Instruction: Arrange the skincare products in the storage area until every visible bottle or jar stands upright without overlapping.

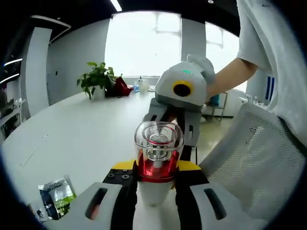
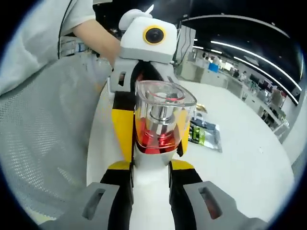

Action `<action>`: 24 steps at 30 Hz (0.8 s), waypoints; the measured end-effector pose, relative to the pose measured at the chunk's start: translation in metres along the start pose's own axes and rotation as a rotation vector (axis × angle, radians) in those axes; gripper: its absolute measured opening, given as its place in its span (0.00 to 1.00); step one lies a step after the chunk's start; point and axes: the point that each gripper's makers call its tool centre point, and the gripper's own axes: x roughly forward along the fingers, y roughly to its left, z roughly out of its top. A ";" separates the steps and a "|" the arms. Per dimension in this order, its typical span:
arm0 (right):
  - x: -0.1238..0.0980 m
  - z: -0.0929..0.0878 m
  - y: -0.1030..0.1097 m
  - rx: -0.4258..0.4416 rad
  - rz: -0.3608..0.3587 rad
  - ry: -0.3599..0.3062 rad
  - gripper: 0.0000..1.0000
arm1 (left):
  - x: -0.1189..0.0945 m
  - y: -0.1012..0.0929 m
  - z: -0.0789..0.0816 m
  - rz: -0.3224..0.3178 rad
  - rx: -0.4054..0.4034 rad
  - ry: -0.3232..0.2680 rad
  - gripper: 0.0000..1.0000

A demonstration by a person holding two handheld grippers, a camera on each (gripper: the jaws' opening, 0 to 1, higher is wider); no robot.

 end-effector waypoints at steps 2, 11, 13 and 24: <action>-0.002 -0.003 -0.006 0.000 -0.006 0.003 0.27 | 0.004 0.006 0.002 0.008 0.000 -0.011 0.24; -0.013 -0.016 -0.042 -0.001 -0.067 0.023 0.25 | 0.016 0.036 0.011 0.064 -0.007 -0.041 0.24; -0.016 -0.019 -0.049 0.009 -0.085 0.025 0.19 | 0.016 0.047 0.013 0.095 -0.009 -0.043 0.24; -0.015 -0.034 -0.062 0.085 -0.118 0.050 0.20 | 0.021 0.064 0.015 0.103 -0.039 -0.083 0.24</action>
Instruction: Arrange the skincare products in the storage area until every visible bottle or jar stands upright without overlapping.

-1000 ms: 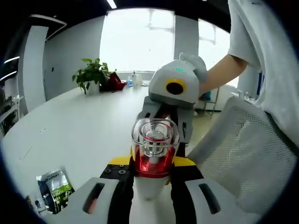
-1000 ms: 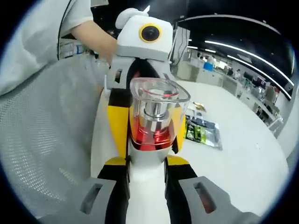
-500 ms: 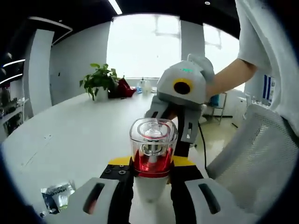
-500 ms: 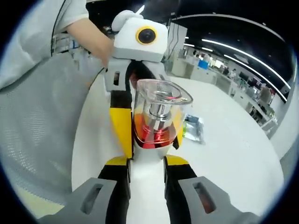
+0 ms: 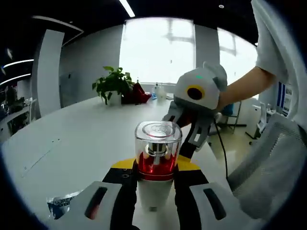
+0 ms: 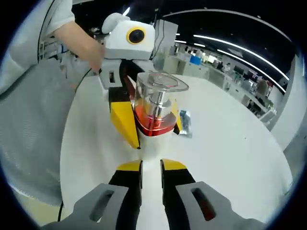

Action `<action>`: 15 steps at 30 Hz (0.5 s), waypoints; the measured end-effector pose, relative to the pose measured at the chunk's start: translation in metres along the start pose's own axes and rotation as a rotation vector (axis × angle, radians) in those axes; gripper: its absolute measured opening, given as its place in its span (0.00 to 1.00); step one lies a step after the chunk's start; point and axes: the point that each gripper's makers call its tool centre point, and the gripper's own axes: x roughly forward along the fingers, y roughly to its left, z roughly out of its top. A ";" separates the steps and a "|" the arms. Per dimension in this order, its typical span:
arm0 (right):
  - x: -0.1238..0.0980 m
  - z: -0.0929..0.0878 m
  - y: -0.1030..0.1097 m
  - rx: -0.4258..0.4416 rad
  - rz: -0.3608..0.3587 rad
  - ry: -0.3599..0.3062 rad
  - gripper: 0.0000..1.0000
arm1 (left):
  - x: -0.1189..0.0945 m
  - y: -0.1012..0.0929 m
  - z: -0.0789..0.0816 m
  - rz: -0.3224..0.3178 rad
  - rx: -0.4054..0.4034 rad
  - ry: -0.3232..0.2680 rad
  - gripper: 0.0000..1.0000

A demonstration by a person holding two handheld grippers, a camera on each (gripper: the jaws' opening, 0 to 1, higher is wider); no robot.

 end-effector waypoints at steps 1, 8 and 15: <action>0.004 -0.001 0.002 0.020 0.018 -0.015 0.24 | 0.002 0.000 0.000 -0.002 -0.002 -0.003 0.24; 0.017 0.010 0.002 0.091 0.007 -0.062 0.41 | 0.010 0.005 0.002 -0.005 -0.028 -0.039 0.24; 0.025 0.010 -0.010 0.141 -0.088 -0.082 0.35 | 0.013 0.003 0.005 -0.014 -0.030 -0.052 0.24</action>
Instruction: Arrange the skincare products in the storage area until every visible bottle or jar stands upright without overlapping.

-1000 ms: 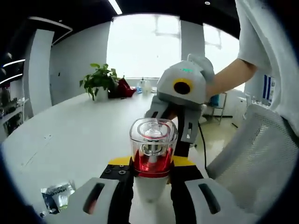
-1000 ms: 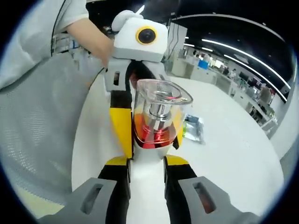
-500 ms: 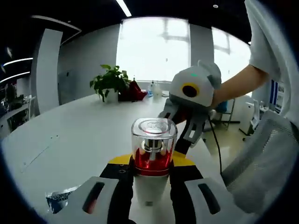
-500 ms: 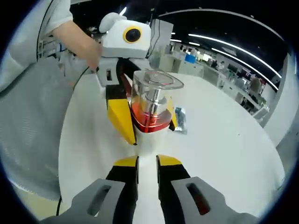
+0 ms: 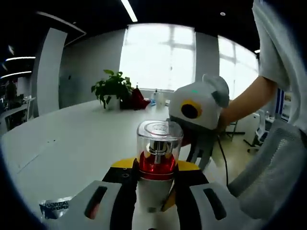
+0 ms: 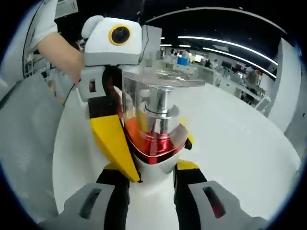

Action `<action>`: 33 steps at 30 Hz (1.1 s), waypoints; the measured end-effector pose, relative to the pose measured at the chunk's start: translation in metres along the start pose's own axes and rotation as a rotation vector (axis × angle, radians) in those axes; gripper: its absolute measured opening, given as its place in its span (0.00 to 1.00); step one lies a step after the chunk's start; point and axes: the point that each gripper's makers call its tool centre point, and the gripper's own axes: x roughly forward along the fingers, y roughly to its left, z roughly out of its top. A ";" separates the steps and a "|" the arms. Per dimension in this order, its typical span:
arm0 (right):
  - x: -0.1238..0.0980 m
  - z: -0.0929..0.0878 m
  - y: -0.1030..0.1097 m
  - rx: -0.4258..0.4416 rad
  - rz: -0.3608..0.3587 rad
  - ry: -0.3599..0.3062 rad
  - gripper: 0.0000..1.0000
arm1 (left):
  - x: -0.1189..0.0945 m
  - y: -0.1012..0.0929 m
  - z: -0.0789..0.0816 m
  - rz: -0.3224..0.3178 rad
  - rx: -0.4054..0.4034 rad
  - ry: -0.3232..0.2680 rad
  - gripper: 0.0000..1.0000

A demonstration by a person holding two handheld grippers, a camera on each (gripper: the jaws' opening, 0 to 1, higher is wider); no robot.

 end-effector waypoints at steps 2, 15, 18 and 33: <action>-0.003 -0.001 -0.002 -0.004 -0.018 0.002 0.35 | 0.002 0.000 0.001 -0.001 -0.002 -0.004 0.24; -0.003 -0.006 -0.014 0.019 -0.079 0.010 0.35 | 0.006 0.003 0.007 -0.001 -0.088 -0.031 0.51; -0.002 -0.007 -0.014 0.037 -0.096 0.004 0.35 | 0.001 0.004 0.008 0.005 -0.087 -0.020 0.40; -0.016 -0.003 -0.013 0.062 -0.183 0.033 0.49 | -0.056 0.001 0.010 0.161 -0.140 0.043 0.66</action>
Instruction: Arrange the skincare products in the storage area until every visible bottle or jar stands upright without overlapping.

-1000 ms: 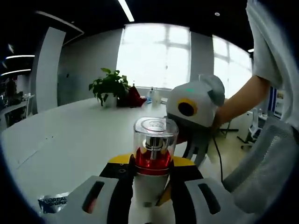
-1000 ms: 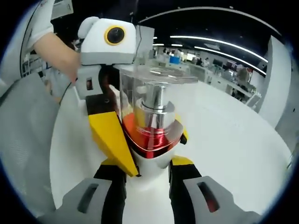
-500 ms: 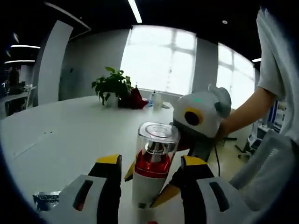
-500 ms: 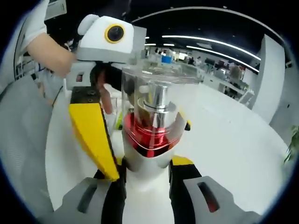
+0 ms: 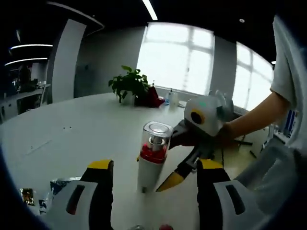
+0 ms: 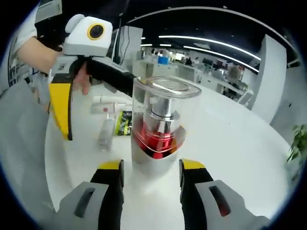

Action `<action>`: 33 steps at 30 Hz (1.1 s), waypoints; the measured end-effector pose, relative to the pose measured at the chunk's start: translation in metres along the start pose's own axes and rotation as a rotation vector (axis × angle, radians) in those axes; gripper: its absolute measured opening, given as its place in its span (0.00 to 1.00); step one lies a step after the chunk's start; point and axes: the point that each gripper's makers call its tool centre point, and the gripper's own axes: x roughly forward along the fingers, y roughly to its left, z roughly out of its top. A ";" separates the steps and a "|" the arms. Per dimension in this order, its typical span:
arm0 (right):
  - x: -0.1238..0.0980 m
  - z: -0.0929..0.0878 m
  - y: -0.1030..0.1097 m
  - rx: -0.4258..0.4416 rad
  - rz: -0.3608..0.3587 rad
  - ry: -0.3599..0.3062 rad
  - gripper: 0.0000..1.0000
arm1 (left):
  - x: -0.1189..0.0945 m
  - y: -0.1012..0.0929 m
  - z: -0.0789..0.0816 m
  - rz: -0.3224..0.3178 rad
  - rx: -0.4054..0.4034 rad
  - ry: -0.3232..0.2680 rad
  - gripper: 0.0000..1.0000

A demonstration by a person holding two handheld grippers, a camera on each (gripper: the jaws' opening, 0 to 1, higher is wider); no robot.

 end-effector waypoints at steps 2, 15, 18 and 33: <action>-0.004 -0.001 0.001 0.020 -0.023 0.001 0.57 | -0.009 0.002 0.000 0.025 -0.002 -0.010 0.70; -0.039 0.029 0.028 0.080 -0.091 -0.034 0.76 | -0.068 -0.006 -0.002 0.184 -0.037 -0.017 0.80; -0.045 0.034 0.033 0.096 -0.089 -0.040 0.77 | -0.084 -0.006 -0.007 0.223 -0.043 -0.006 0.84; -0.073 0.051 0.069 0.152 -0.068 -0.073 0.84 | -0.162 -0.018 -0.035 0.382 -0.134 0.007 0.84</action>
